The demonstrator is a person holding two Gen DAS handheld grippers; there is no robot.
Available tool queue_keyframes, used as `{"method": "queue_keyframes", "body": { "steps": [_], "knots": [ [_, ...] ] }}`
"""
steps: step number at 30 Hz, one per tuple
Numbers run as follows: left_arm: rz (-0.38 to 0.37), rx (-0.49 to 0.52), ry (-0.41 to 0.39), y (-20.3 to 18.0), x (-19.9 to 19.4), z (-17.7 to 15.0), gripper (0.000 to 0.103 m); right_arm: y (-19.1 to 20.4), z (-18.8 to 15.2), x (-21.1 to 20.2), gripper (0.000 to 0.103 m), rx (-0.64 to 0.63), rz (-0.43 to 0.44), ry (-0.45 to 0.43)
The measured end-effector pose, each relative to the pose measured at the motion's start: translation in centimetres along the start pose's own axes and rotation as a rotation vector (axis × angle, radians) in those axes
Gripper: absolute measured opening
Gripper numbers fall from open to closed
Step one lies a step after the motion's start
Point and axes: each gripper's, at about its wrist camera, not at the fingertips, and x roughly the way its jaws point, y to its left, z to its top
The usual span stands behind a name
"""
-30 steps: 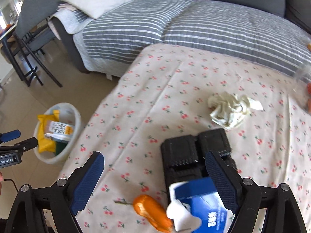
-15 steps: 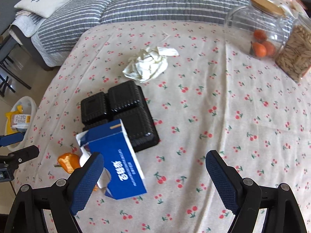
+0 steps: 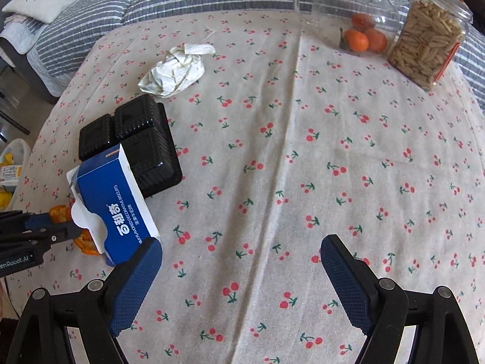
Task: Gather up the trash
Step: 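Grasp the orange peel with left gripper while right grasps the blue biscuit box, then carry the orange peel to the bin and drop it with left while right carries the biscuit box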
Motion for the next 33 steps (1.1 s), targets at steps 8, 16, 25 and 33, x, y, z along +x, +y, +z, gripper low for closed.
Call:
{"method": "queue_keyframes", "body": {
  "steps": [8,16,25,33],
  "knots": [
    [0.036,-0.022,-0.072,3.2,-4.1,-0.9,0.018,2.1,0.0,1.8,0.089,-0.012,0.060,0.053],
    [0.095,-0.091,-0.131,7.5,-7.1,-1.9,0.018,6.0,0.2,5.4,0.089,-0.046,0.152,0.153],
    [0.112,-0.141,-0.146,9.6,-8.0,-2.9,0.019,8.9,0.4,7.4,0.071,-0.085,0.134,0.181],
    [0.111,-0.170,-0.193,10.8,-9.7,-3.2,0.019,10.2,0.4,6.4,0.051,-0.163,0.103,0.137]
  ]
}}
